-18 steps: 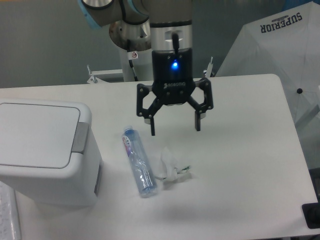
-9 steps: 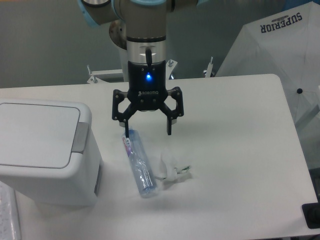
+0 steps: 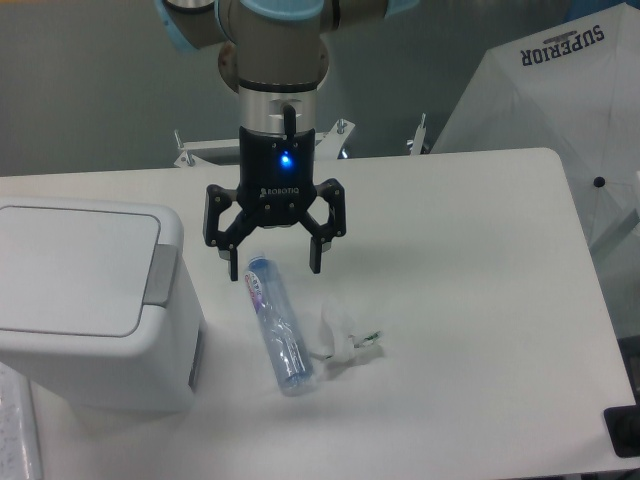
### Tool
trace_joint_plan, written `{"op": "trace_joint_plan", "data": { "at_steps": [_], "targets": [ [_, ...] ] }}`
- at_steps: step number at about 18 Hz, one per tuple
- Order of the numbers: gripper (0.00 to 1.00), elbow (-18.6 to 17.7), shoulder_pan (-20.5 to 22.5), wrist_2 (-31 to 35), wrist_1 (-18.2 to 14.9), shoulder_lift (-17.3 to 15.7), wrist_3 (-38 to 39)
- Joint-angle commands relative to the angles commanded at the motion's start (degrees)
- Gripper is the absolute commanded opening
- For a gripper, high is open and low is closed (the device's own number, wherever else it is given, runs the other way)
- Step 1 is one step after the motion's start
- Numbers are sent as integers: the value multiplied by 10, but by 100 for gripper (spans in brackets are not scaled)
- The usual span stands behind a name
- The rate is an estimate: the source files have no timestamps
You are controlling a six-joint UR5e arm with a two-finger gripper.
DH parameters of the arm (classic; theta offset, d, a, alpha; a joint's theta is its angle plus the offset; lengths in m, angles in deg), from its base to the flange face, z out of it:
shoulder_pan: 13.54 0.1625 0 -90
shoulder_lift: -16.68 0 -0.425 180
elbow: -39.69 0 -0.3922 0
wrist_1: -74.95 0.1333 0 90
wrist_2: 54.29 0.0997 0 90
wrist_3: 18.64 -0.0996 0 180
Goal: Open the trash can
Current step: 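Lower the gripper onto the lid edge of the white trash can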
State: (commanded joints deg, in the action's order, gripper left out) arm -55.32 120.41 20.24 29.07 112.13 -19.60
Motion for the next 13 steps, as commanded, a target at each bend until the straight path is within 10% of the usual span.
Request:
{"op": "trace_joint_plan", "data": {
  "at_steps": [13],
  "targets": [
    [100,3,-37,-4,2,17,2]
  ]
}}
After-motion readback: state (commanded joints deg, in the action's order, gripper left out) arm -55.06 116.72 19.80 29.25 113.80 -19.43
